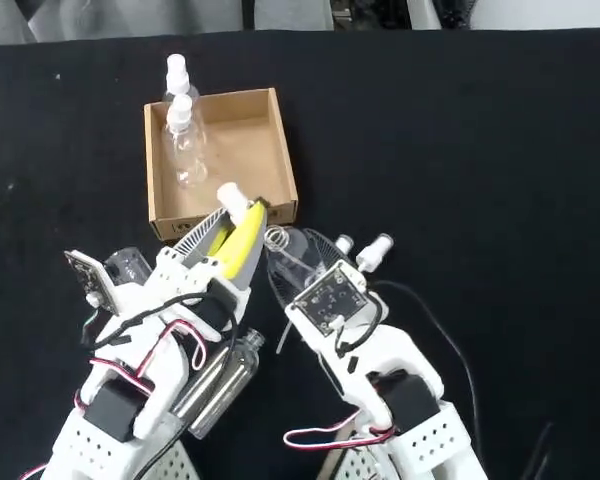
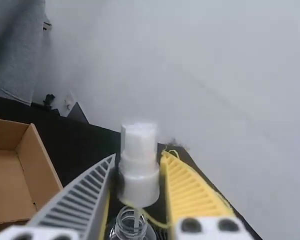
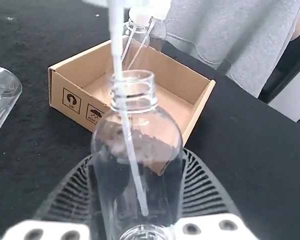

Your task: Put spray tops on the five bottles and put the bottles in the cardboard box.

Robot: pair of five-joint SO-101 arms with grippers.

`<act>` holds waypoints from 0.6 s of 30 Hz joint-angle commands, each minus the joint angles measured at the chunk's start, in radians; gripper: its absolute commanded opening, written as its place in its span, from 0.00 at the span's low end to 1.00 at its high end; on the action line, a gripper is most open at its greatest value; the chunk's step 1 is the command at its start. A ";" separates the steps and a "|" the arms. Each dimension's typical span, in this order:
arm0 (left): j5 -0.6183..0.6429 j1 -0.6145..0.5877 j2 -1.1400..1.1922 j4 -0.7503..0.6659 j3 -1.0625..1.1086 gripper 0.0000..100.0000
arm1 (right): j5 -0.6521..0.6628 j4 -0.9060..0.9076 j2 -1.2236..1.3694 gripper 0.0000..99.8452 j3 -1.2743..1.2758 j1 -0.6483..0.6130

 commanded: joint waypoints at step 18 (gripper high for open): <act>0.166 0.018 -0.006 0.057 -0.094 0.21 | -0.006 0.037 -0.102 0.04 -0.010 -0.086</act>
